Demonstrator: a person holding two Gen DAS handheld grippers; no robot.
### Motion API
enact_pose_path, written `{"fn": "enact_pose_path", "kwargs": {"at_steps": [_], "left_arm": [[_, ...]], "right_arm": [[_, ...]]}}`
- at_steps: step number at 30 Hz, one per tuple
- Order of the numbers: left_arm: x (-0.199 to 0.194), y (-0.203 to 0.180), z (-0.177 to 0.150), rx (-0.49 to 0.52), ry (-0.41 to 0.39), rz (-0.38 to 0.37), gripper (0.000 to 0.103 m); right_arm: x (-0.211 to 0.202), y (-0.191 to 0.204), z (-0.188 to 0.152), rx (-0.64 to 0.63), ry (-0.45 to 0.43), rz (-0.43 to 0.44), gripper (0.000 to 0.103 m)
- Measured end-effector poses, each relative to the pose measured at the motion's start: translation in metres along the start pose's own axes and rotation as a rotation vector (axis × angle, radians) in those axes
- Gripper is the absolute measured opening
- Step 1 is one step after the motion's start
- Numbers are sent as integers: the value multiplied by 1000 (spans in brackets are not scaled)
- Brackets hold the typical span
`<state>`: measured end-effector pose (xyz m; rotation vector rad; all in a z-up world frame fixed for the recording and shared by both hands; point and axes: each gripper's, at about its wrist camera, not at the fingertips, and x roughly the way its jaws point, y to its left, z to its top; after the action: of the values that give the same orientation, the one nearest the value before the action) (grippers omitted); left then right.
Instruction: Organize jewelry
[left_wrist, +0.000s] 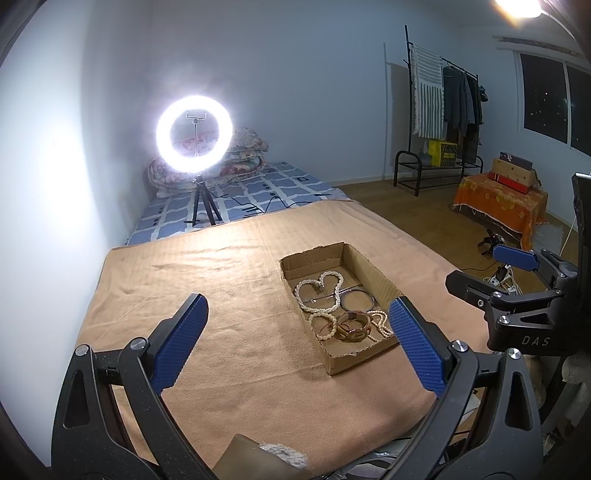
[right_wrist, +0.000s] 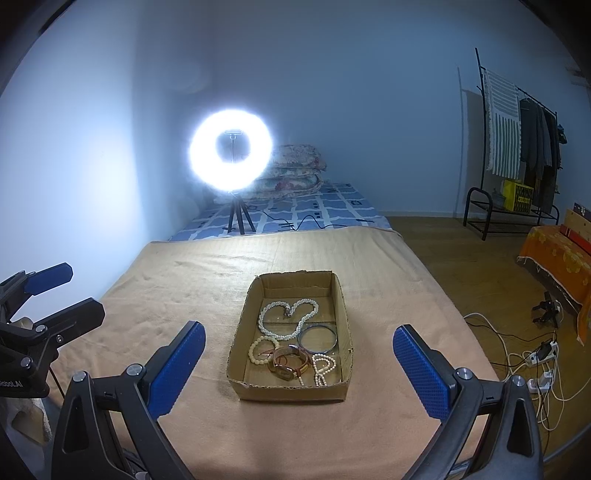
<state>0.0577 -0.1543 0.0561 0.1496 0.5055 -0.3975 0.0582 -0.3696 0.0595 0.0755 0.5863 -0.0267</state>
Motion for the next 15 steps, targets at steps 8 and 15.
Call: {"fn": "enact_pose_path", "kwargs": {"at_steps": [8,15], "left_arm": [[1,1,3,-2,5,1,100],[3,3,1,1,3,8,100]], "right_arm": [[1,-1,-1,1,7,-2,103],[3,-2,-2,-2,14,-4,103]]}}
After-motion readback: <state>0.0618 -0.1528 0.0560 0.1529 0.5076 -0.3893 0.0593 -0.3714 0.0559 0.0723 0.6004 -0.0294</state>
